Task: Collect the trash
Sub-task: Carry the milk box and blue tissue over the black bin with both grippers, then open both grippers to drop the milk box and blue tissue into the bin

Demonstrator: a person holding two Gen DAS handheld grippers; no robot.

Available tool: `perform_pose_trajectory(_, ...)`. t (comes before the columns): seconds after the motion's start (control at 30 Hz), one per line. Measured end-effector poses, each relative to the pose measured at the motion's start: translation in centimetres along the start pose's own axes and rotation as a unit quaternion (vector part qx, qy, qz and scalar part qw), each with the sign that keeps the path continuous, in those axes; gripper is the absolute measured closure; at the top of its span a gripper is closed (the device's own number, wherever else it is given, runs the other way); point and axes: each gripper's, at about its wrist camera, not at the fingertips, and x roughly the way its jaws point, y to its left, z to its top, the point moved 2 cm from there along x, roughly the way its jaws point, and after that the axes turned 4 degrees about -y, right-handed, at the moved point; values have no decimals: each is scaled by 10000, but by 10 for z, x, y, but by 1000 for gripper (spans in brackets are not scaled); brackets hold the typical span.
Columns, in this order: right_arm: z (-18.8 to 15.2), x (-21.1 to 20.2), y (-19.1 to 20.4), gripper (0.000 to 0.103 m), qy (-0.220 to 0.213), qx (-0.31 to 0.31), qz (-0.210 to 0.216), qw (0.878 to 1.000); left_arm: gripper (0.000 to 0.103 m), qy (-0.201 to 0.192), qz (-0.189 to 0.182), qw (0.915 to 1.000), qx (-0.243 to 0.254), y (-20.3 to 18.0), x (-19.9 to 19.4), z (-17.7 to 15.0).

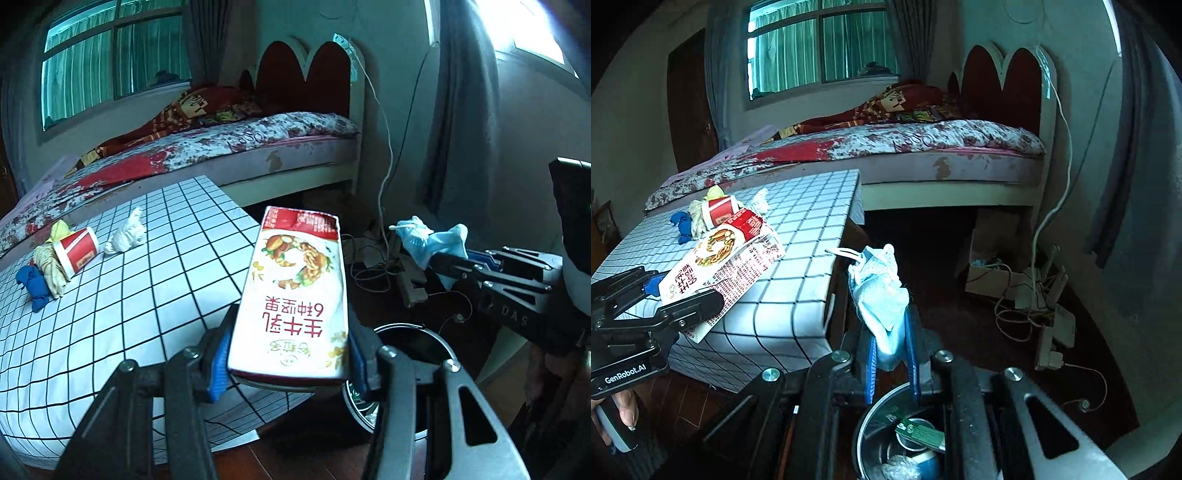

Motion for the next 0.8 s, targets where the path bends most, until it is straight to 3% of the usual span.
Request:
perform_pose_trajectory(0.37, -42, 0, -49, 89, 607, 140, -247, 9978, 51, 466, -681, 9962, 277, -59, 26, -15)
perform_pose_trajectory(0.8, -97, 14, -72, 88, 1534, -29, -81, 9881, 51, 1443, -1377, 9793, 347, -104, 72, -56)
